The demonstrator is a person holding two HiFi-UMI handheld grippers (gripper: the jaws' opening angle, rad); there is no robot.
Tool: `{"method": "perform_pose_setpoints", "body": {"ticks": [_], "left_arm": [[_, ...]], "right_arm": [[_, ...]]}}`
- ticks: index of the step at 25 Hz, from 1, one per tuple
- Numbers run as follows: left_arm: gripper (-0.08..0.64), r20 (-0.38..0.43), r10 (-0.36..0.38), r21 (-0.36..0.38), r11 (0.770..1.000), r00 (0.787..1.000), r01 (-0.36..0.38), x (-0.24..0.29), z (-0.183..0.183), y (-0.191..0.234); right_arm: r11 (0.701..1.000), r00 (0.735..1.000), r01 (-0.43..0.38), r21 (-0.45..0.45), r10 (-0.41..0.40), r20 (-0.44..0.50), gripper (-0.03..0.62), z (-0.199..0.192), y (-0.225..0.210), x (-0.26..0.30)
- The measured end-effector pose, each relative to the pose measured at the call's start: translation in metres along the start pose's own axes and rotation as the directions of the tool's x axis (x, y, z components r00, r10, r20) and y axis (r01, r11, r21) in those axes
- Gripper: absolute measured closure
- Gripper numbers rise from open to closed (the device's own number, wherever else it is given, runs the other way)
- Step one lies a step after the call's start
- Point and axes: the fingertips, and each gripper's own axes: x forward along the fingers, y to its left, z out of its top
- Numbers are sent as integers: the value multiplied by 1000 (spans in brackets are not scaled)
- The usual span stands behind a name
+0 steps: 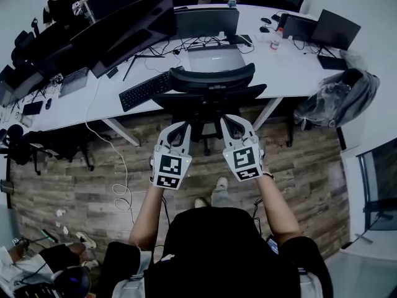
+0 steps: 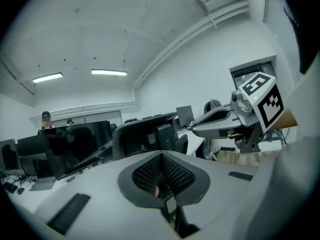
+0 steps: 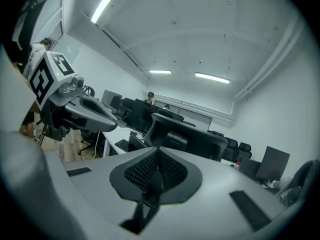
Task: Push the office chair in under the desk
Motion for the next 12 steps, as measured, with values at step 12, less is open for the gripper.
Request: {"method": "perform_pose_setpoints", "body": {"ticks": [12], "left_arm": [[545, 13, -24, -30, 999, 1000, 25, -27, -15, -16]], "right_arm": [[999, 1000, 0, 44, 0, 2, 565, 0, 29, -28]]}}
